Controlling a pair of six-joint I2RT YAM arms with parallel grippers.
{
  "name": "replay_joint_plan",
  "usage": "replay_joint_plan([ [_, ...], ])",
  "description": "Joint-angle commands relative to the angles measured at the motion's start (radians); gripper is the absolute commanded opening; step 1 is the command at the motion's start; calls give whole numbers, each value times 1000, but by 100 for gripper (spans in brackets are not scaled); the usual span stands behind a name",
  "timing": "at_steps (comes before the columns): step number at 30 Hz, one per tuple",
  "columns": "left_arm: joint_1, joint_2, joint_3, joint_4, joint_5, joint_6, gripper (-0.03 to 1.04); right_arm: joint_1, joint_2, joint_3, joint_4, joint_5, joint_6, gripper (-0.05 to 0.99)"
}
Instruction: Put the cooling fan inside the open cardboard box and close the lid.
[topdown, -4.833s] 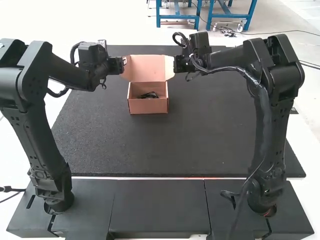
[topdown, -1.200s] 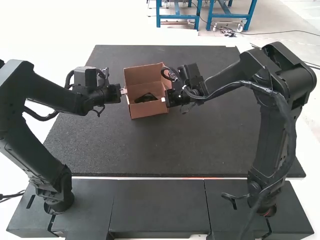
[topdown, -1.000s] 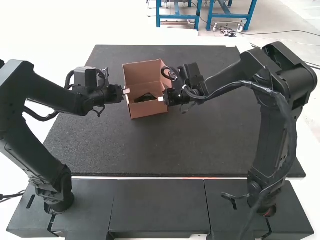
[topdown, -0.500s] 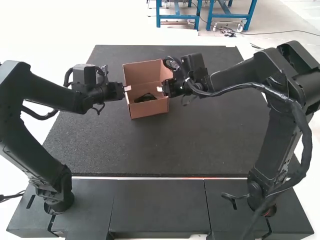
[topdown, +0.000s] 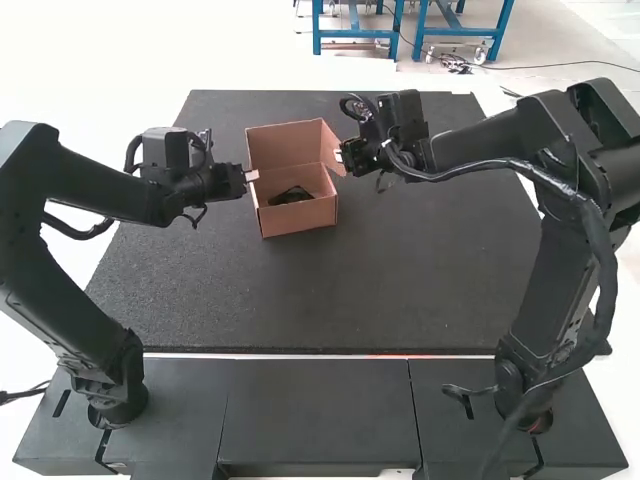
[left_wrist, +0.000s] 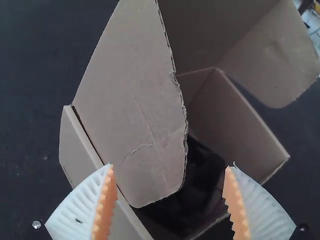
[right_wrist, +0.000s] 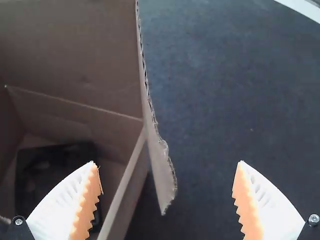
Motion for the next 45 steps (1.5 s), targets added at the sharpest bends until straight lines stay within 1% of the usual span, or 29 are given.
replay_joint_plan([
  [1,7,-37,29,12,10,-4,51,-13,41,53,28,14,-28,61],
  [5,7,-35,26,14,8,-4,51,-18,85,89,33,-7,-26,61],
  [11,7,-31,28,20,7,-4,51,-7,120,99,39,-13,-21,60],
  [13,7,-31,29,23,5,-4,51,-7,122,99,45,-13,-21,53],
  [17,7,-28,29,28,5,-4,51,-7,122,100,46,-13,-21,48],
  [19,3,-23,31,31,2,-4,51,-8,120,102,46,-15,-20,39],
  [21,2,-18,31,35,2,-4,51,-7,120,100,46,-17,-20,36],
  [24,-1,-11,34,40,-7,-4,51,-7,119,99,45,-18,-12,24],
  [26,-1,-8,34,41,-7,-4,51,-7,116,97,45,-18,-9,22],
  [28,-3,-8,34,43,-7,-4,51,-5,114,94,43,-18,2,16],
  [29,-1,-6,36,41,-7,-4,51,-5,114,94,42,-18,6,11],
  [30,-3,-6,36,41,-7,-4,51,-7,111,93,42,-18,11,9],
  [33,-1,-5,36,41,-7,-4,51,-7,97,86,42,-20,18,8],
  [34,-1,-5,36,41,-7,-4,51,-5,96,85,42,-21,23,6],
  [36,-1,-6,36,40,-7,-4,51,4,90,85,42,-33,32,6],
  [45,-1,-6,34,34,-7,-4,51,56,62,106,19,-43,38,6],
])
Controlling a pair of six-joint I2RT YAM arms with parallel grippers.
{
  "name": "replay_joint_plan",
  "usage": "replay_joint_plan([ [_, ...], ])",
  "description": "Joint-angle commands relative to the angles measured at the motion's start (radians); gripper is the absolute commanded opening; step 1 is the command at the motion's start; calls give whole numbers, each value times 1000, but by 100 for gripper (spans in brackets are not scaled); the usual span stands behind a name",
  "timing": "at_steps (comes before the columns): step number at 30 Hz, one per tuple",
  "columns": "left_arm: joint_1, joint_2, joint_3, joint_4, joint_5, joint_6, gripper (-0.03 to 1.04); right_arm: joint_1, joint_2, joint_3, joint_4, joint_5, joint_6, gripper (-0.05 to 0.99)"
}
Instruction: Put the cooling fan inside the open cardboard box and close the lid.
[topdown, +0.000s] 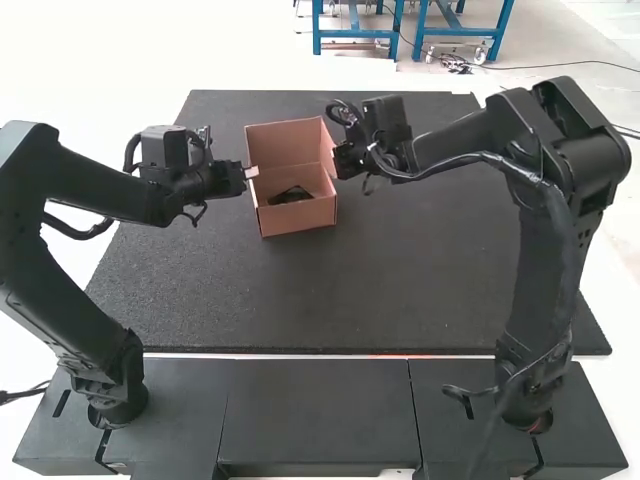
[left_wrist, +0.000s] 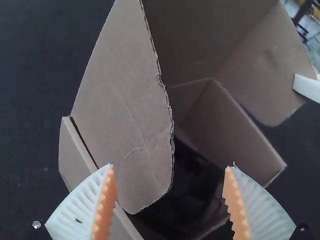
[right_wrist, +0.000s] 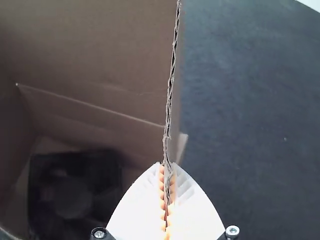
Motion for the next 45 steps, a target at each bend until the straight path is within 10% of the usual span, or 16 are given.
replay_joint_plan([
  [1,-1,-7,34,4,-6,-4,51,22,-54,34,-2,-3,18,6],
  [21,-15,-7,36,-6,-17,-4,50,107,-143,-144,-24,-16,29,6],
  [30,-67,-2,69,3,-35,-21,14,113,-166,-195,-18,-32,29,6],
  [45,-115,10,66,-14,-34,-27,11,125,-182,-253,4,-50,43,6],
])
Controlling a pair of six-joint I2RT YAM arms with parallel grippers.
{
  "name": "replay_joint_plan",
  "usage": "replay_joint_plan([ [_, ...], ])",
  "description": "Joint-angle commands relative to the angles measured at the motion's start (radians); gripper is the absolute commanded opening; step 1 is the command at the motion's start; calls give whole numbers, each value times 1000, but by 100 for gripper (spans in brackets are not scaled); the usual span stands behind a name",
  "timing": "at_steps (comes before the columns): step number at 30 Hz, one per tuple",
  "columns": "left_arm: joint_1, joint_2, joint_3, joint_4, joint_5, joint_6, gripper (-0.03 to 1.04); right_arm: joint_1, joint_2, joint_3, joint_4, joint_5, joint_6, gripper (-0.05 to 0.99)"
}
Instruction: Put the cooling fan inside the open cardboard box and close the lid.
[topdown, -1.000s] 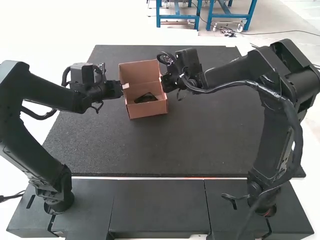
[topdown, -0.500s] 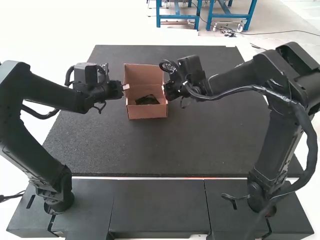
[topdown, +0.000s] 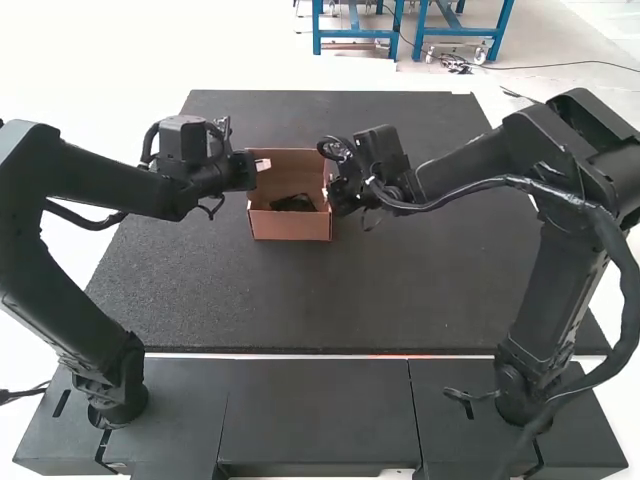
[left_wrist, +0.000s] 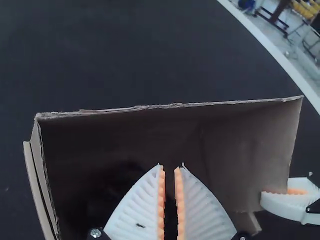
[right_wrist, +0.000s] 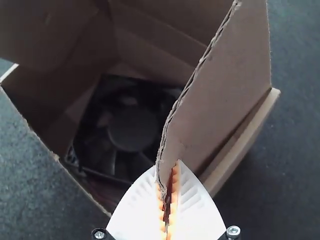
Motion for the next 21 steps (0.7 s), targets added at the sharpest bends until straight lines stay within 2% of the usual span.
replay_joint_plan([
  [1,-4,9,8,-3,4,-8,11,22,-46,-20,13,-45,11,6],
  [9,-1,1,-22,-13,10,-6,12,36,-54,-66,30,-45,18,6],
  [11,-1,-2,-32,-13,11,-5,12,42,-60,-80,44,-40,28,16],
  [13,1,-8,-42,-13,11,-3,12,48,-61,-86,47,-39,33,21],
  [18,1,-25,-55,-13,11,-3,14,51,-61,-97,48,-36,34,48],
  [21,2,-43,-55,-18,13,-5,31,51,-61,-97,48,-31,34,59],
])
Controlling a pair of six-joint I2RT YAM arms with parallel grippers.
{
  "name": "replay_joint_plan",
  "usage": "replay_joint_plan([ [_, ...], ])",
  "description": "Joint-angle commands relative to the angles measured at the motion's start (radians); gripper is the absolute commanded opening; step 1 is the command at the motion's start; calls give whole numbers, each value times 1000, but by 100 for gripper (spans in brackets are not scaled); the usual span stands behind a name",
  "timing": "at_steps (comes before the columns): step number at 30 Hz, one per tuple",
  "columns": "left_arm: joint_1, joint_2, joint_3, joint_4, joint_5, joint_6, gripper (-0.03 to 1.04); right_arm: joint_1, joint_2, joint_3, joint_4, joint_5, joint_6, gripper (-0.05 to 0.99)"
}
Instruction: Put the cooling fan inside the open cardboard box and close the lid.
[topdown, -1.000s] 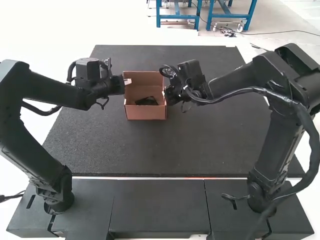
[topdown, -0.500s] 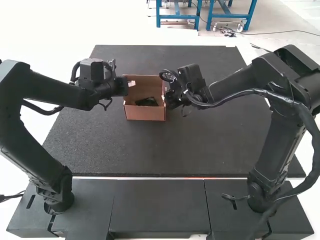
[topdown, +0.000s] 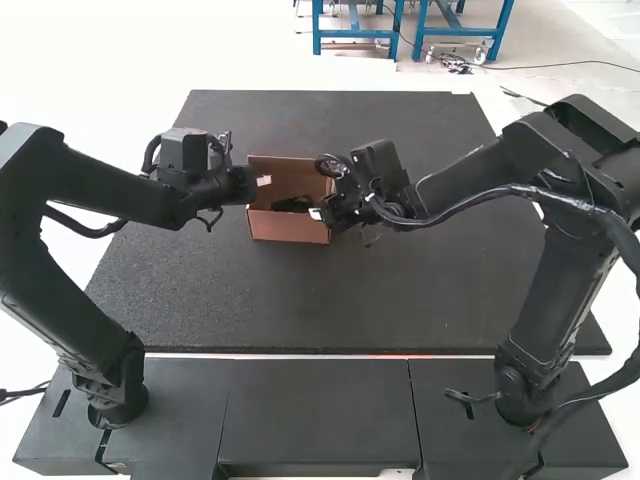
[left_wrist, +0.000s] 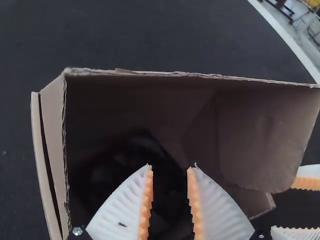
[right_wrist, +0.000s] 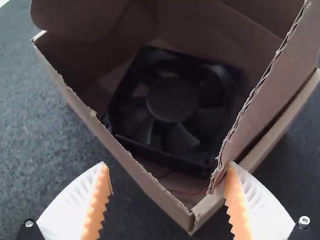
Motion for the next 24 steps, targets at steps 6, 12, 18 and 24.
replay_joint_plan([
  [6,0,-106,18,-35,26,-9,48,9,-72,-8,10,0,11,78],
  [12,2,-185,85,-124,61,-16,51,8,-159,-34,-17,7,3,89],
  [18,-4,-213,186,-152,59,-30,51,13,-266,-68,-102,0,-3,90],
  [24,-18,-76,243,-61,47,-44,51,59,-337,-69,-174,-17,-2,90],
])
